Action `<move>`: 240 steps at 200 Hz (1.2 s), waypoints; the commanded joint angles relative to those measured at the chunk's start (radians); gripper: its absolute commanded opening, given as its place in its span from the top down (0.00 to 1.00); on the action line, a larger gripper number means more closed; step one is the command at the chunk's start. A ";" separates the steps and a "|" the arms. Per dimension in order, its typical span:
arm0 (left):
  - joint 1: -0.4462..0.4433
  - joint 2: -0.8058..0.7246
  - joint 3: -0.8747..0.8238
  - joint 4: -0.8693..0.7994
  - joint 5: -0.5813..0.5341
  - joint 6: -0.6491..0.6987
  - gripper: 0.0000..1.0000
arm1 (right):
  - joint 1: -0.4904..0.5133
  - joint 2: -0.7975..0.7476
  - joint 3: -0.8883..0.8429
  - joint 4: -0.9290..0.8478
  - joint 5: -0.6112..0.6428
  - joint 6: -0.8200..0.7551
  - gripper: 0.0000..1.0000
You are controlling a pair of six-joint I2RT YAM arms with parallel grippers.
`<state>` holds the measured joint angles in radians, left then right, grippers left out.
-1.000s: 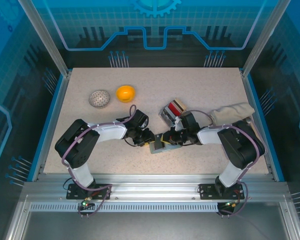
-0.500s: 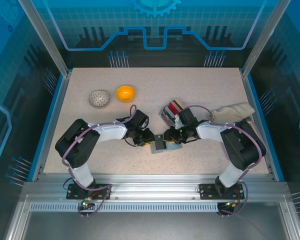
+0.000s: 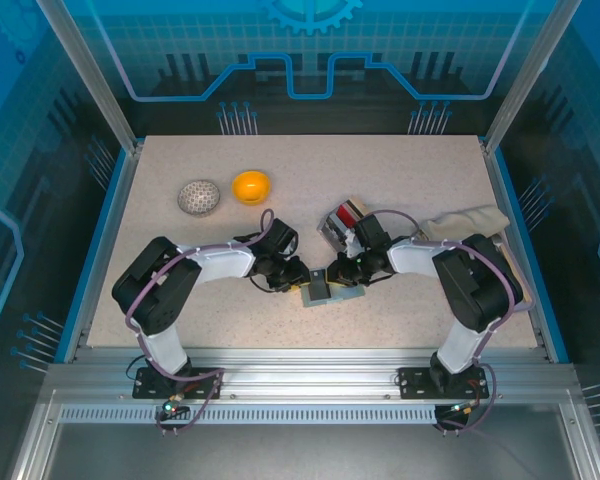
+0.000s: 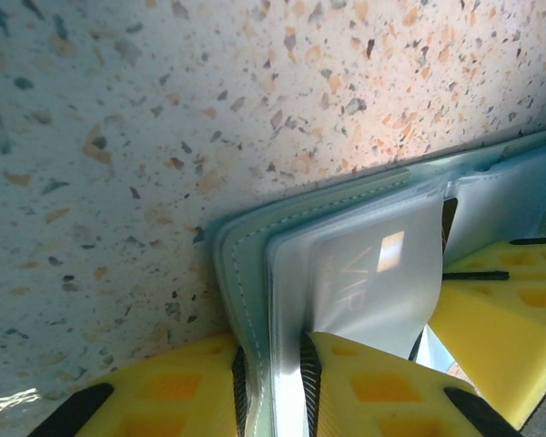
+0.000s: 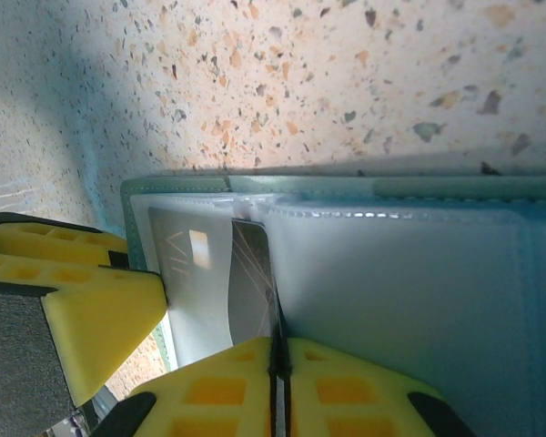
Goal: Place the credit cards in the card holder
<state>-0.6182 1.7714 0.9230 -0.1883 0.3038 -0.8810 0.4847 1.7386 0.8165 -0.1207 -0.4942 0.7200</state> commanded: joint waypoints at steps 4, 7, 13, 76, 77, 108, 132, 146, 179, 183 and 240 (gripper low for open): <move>-0.008 0.031 0.026 0.003 0.028 0.032 0.74 | 0.029 0.010 0.028 0.032 -0.092 -0.001 0.87; -0.008 0.031 0.027 0.004 0.027 0.034 0.73 | 0.029 0.009 0.028 0.032 -0.094 0.001 0.86; -0.009 0.031 0.027 0.006 0.027 0.036 0.73 | 0.029 0.001 0.026 0.037 -0.098 0.004 0.86; -0.008 0.035 0.052 0.029 0.043 0.058 0.69 | 0.019 -0.029 0.024 0.028 -0.103 -0.004 0.88; -0.008 0.035 0.052 0.029 0.043 0.058 0.69 | 0.019 -0.027 0.024 0.029 -0.104 -0.004 0.88; -0.009 0.032 0.058 0.020 0.038 0.072 0.69 | 0.014 -0.002 0.017 0.038 -0.105 0.008 0.86; -0.008 0.023 0.065 -0.015 0.006 0.084 0.68 | -0.008 -0.074 0.017 -0.056 -0.045 -0.024 0.80; -0.007 0.002 0.062 -0.038 -0.029 0.088 0.67 | -0.034 -0.149 0.030 -0.144 0.007 -0.066 0.74; 0.004 -0.051 0.065 -0.083 -0.088 0.096 0.61 | -0.142 -0.294 0.116 -0.325 0.093 -0.200 0.61; 0.005 -0.057 0.065 -0.083 -0.091 0.096 0.60 | -0.157 -0.303 0.132 -0.340 0.104 -0.218 0.58; 0.044 -0.053 0.131 -0.093 -0.074 0.106 0.54 | -0.290 -0.088 0.450 -0.480 0.303 -0.374 0.41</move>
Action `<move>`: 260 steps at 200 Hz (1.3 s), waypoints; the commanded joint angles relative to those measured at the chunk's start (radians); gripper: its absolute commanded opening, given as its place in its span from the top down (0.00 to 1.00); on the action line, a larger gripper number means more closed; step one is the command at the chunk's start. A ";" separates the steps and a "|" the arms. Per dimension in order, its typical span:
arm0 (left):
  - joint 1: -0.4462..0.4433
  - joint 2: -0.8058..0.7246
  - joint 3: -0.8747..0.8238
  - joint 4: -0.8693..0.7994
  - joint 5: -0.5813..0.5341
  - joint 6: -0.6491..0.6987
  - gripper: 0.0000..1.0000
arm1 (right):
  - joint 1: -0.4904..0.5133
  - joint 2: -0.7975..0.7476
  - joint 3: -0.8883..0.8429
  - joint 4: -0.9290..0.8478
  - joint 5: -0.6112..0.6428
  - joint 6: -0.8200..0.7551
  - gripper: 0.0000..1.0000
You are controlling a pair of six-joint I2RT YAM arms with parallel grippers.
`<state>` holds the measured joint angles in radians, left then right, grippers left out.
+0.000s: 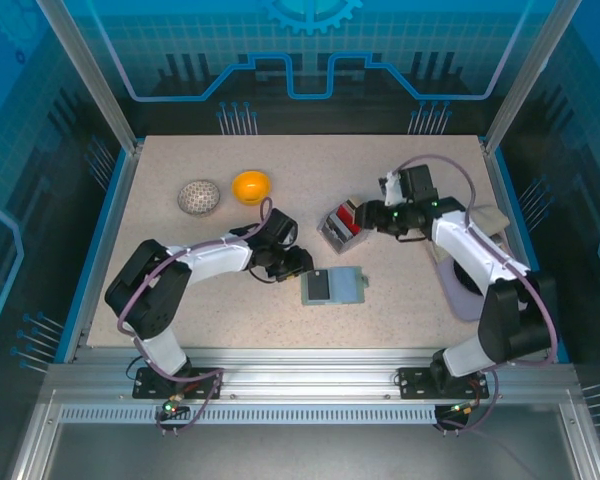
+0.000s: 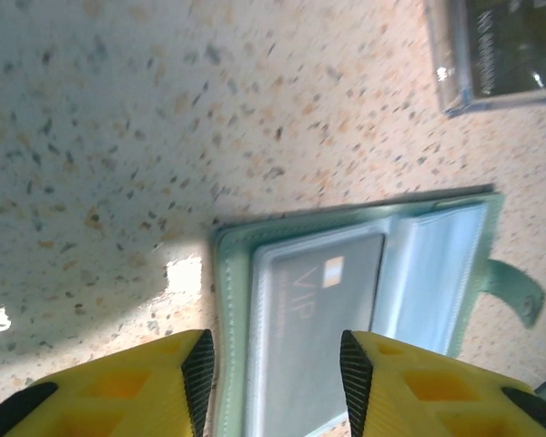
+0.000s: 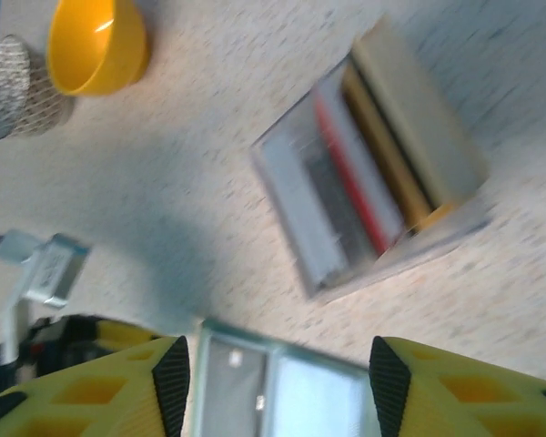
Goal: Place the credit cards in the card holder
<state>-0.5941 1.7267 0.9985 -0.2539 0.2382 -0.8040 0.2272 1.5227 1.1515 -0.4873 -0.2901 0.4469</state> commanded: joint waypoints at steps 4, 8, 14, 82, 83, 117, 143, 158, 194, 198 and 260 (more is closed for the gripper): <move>0.024 -0.004 0.064 -0.026 -0.006 0.028 0.54 | -0.035 0.157 0.140 -0.120 0.105 -0.110 0.40; 0.026 0.000 0.072 -0.023 -0.001 0.025 0.54 | -0.037 0.183 0.174 -0.126 0.111 -0.117 0.40; 0.032 0.009 0.084 -0.017 0.005 0.021 0.54 | -0.041 0.229 0.220 -0.137 0.117 -0.125 0.39; 0.064 0.114 0.218 -0.004 0.065 0.000 0.53 | -0.067 0.583 0.551 -0.226 -0.090 -0.133 0.37; 0.064 0.115 0.219 -0.003 0.067 0.000 0.53 | -0.067 0.585 0.551 -0.227 -0.092 -0.133 0.37; 0.078 0.139 0.236 0.000 0.081 -0.005 0.52 | -0.067 0.551 0.462 -0.175 -0.234 -0.109 0.37; 0.092 0.157 0.246 0.001 0.092 -0.006 0.52 | -0.058 0.468 0.347 -0.105 -0.330 -0.065 0.38; 0.100 0.171 0.261 -0.001 0.104 -0.009 0.51 | -0.047 0.423 0.298 -0.088 -0.343 -0.052 0.38; 0.105 0.210 0.304 -0.015 0.103 -0.020 0.49 | -0.033 0.370 0.251 -0.110 -0.307 -0.066 0.38; 0.106 0.217 0.310 -0.015 0.105 -0.020 0.49 | -0.032 0.365 0.252 -0.119 -0.284 -0.071 0.38; 0.105 0.308 0.394 -0.056 0.096 -0.024 0.52 | 0.028 0.297 0.321 -0.270 0.130 -0.177 0.38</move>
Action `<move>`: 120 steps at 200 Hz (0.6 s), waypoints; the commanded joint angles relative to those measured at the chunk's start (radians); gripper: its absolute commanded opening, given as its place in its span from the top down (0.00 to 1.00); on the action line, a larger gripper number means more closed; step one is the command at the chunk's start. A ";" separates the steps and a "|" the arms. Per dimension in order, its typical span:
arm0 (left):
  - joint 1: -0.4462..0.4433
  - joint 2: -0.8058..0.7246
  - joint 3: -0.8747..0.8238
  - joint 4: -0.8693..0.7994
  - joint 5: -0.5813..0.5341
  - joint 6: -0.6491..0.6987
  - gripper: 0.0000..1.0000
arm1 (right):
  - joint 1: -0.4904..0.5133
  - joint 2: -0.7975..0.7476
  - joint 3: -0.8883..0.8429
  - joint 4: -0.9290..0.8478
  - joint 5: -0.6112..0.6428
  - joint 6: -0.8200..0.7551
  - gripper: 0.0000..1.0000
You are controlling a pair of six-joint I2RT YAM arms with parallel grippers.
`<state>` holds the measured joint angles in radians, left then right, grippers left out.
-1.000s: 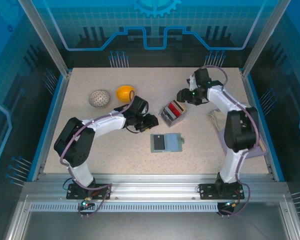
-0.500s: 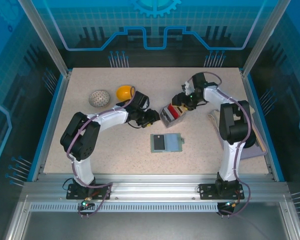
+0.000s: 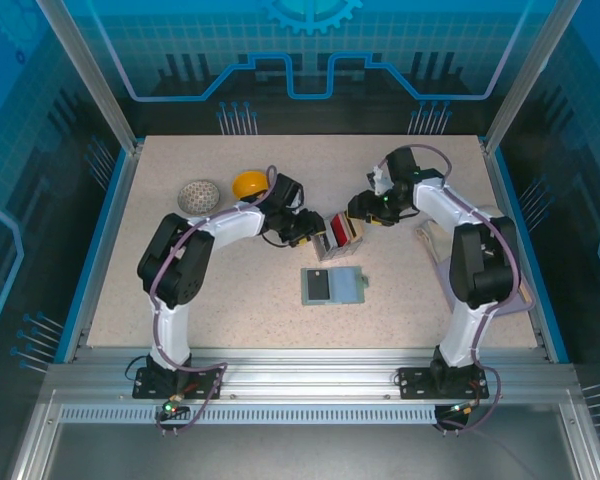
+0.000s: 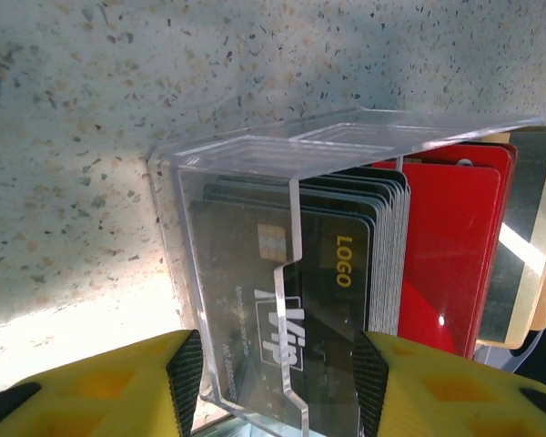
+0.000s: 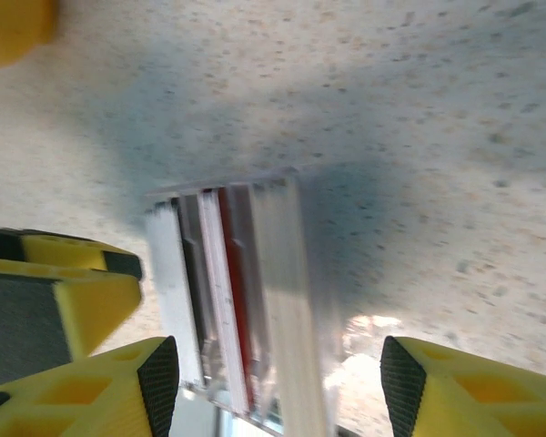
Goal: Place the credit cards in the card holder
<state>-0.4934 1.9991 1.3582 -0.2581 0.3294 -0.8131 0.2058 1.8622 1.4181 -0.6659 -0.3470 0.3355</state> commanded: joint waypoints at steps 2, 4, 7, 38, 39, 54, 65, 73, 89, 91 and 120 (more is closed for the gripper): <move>0.004 0.036 0.034 -0.051 0.003 -0.015 0.52 | 0.054 -0.044 0.056 -0.095 0.200 -0.070 0.38; 0.004 0.038 0.034 -0.052 0.002 -0.016 0.53 | 0.058 -0.045 0.057 -0.097 0.211 -0.073 0.38; 0.005 0.040 0.034 -0.052 0.001 -0.016 0.53 | 0.064 -0.046 0.061 -0.101 0.227 -0.078 0.38; 0.004 0.068 0.031 -0.043 0.000 -0.024 0.59 | 0.120 -0.041 0.099 -0.144 0.337 -0.106 0.38; 0.004 0.068 0.032 -0.043 0.000 -0.023 0.59 | 0.122 -0.041 0.101 -0.145 0.340 -0.106 0.38; 0.004 0.081 0.034 -0.047 0.002 -0.027 0.60 | 0.144 -0.032 0.118 -0.158 0.369 -0.119 0.38; 0.004 0.082 0.025 -0.038 0.002 -0.030 0.62 | 0.158 -0.021 0.133 -0.169 0.392 -0.128 0.39; 0.004 0.085 0.022 -0.033 0.006 -0.035 0.63 | 0.169 -0.009 0.144 -0.178 0.408 -0.137 0.40; 0.004 0.090 0.022 -0.036 0.008 -0.034 0.65 | 0.192 0.021 0.167 -0.196 0.472 -0.145 0.40; 0.004 0.089 0.022 -0.038 0.008 -0.034 0.65 | 0.193 0.025 0.170 -0.199 0.479 -0.147 0.41; 0.004 0.077 0.011 -0.038 0.003 -0.028 0.66 | 0.228 0.076 0.210 -0.233 0.570 -0.157 0.48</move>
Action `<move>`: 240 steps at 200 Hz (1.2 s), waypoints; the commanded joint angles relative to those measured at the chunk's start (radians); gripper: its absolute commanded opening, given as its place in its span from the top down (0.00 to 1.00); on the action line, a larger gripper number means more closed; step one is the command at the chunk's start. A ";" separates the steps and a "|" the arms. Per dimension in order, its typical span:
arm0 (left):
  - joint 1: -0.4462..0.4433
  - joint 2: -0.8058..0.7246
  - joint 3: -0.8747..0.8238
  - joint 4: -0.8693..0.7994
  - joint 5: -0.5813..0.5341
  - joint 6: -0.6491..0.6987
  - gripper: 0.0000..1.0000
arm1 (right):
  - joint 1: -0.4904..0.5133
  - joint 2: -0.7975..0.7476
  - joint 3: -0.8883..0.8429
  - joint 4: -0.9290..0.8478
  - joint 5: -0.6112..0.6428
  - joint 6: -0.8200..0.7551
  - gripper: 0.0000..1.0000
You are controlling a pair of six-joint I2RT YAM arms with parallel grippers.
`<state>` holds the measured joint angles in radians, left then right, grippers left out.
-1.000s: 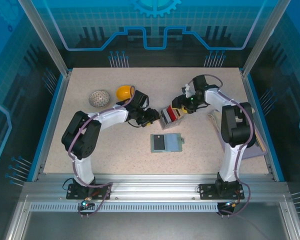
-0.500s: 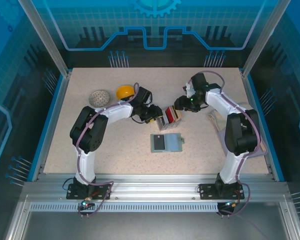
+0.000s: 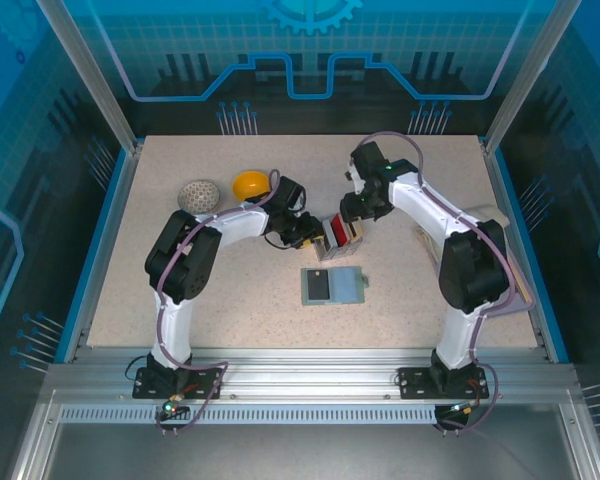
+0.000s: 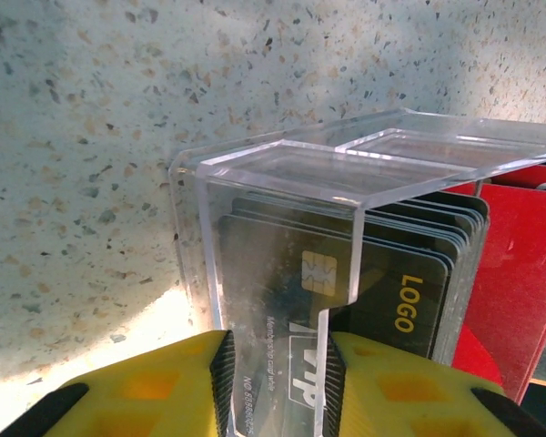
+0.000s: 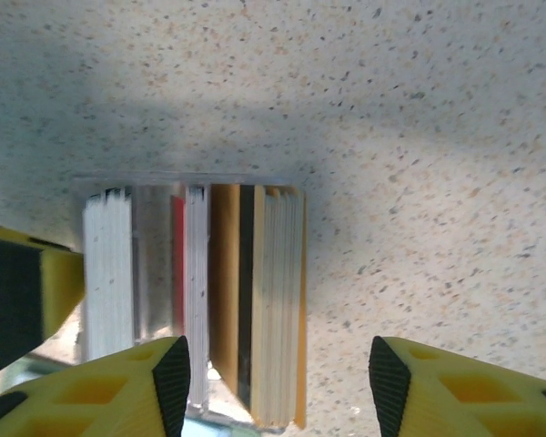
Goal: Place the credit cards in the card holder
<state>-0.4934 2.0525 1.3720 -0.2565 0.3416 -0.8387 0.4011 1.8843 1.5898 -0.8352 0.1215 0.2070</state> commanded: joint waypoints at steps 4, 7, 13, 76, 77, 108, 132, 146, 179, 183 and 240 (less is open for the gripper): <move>0.004 0.023 -0.003 -0.039 -0.009 -0.003 0.66 | 0.033 0.058 0.038 -0.062 0.089 -0.030 0.52; 0.004 0.023 -0.004 -0.038 -0.010 -0.002 0.66 | 0.031 0.060 0.038 -0.059 0.077 -0.030 0.54; 0.004 0.021 -0.006 -0.037 -0.009 -0.002 0.67 | 0.031 0.064 0.037 -0.054 0.056 -0.029 0.59; 0.004 0.008 -0.014 -0.035 -0.005 0.000 0.67 | 0.015 0.095 0.020 -0.037 -0.056 0.014 0.71; 0.005 0.008 -0.015 -0.035 -0.005 0.000 0.67 | 0.015 0.095 0.019 -0.037 -0.059 0.014 0.71; 0.004 0.005 -0.013 -0.039 -0.006 0.004 0.67 | 0.016 0.085 0.011 -0.043 -0.065 0.031 0.71; 0.004 0.005 -0.016 -0.038 -0.004 0.002 0.67 | 0.013 0.074 0.010 -0.047 0.003 0.048 0.68; 0.004 0.003 -0.016 -0.039 -0.005 0.004 0.67 | 0.008 0.061 0.034 -0.059 0.019 0.039 0.59; 0.004 0.001 -0.021 -0.039 -0.006 0.006 0.68 | 0.009 0.084 0.088 -0.093 0.046 0.006 0.53; 0.004 0.001 -0.021 -0.039 -0.007 0.005 0.68 | 0.011 0.089 0.092 -0.096 0.043 0.003 0.53; 0.004 -0.003 -0.022 -0.036 -0.004 0.003 0.69 | 0.016 0.153 0.104 -0.114 0.055 -0.012 0.52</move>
<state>-0.4934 2.0525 1.3720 -0.2523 0.3462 -0.8383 0.4183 1.9995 1.6798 -0.9092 0.1577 0.2119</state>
